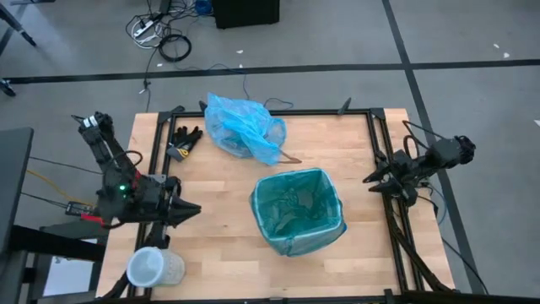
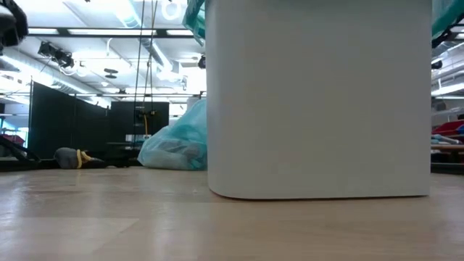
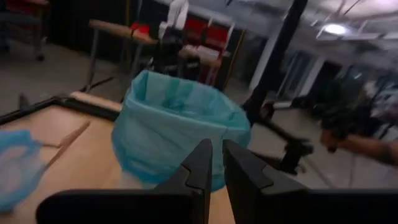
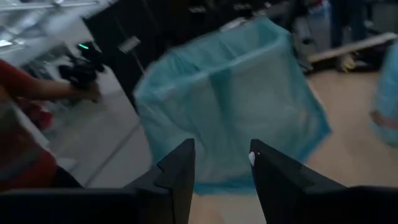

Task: Place trash/remove bag and relplace
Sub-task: Return to Home Position

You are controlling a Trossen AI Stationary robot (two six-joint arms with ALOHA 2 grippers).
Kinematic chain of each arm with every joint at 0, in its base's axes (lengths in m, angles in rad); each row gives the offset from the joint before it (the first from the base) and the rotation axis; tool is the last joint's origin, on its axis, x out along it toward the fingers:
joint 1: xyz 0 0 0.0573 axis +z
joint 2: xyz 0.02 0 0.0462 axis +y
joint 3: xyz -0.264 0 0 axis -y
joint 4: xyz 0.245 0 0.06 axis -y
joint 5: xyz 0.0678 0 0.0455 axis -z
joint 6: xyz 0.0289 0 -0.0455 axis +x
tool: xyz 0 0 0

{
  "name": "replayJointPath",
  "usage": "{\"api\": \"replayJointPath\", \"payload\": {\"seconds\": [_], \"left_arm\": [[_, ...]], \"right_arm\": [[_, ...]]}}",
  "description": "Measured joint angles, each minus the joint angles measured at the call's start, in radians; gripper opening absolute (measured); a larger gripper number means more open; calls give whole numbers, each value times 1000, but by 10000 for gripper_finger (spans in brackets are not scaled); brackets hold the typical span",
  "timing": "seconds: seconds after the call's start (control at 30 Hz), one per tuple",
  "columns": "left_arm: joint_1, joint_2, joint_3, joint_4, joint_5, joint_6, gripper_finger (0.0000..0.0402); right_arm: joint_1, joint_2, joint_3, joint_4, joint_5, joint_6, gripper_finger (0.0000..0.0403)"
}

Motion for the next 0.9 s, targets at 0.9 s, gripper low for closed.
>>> {"api": "replayJointPath", "payload": {"seconds": [0.9], "left_arm": [[-81, -172, -646, 802, 98, 239, 46]], "right_arm": [[3, -1, -491, 663, -130, -146, 126]]}}
